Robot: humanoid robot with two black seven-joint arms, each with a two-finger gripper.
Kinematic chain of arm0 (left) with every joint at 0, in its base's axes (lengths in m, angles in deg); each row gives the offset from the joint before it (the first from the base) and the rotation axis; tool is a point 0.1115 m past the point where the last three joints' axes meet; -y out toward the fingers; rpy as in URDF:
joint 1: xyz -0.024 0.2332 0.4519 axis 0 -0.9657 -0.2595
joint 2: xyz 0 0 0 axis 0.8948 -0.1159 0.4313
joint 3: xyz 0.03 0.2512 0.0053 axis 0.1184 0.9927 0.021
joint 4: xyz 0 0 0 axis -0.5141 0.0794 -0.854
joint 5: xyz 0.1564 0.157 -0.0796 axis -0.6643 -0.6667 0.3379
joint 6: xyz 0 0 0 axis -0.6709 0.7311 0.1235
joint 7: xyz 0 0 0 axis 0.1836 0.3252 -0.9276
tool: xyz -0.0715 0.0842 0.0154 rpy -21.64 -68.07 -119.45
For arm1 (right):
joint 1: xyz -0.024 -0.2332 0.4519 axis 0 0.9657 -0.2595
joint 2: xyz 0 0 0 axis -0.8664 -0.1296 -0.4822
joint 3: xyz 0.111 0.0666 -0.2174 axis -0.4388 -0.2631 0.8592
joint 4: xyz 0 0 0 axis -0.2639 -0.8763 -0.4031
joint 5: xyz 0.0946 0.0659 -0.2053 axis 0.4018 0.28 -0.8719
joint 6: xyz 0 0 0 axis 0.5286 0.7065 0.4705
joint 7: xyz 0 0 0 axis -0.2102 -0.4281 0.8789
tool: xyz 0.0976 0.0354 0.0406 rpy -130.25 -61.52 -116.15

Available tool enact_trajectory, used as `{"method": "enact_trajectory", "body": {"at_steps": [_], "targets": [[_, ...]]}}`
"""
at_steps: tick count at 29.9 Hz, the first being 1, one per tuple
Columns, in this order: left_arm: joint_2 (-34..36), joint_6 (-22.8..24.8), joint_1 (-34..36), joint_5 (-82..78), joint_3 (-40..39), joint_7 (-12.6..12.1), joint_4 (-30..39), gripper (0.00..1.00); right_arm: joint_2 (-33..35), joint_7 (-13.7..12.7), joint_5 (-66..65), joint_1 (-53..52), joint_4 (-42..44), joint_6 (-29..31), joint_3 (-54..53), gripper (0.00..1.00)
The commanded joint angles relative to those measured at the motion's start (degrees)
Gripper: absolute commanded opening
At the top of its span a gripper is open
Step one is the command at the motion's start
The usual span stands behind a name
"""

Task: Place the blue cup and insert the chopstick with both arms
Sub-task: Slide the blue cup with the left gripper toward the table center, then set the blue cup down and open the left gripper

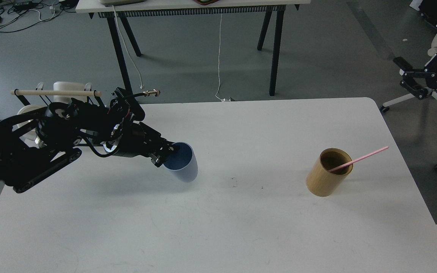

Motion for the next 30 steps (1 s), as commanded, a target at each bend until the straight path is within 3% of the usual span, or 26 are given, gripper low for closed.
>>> {"method": "enact_trajectory", "body": {"at_steps": [1,8,14,30], "targets": [[-4.6,0.0,1.4,-0.2,1.4,0.0,-2.5,0.0,0.0,0.0,0.0,0.0,0.0,0.0,-0.1,0.99],[-13.4,0.0,1.5,-0.5,1.5,0.0,-9.4,0.0,0.0,0.0,0.0,0.2,0.2,0.0,-0.1,0.99],[-16.8,0.0,1.6,-0.5,5.2,0.0,-13.8,0.0,0.0,0.0,0.0,0.2,0.2,0.0,-0.1,0.99],[-16.9,0.0,1.6,-0.5,5.1,0.0,-15.8,0.0,-0.2,0.0,0.0,0.6,0.1,0.0,-0.1,0.99]]}}
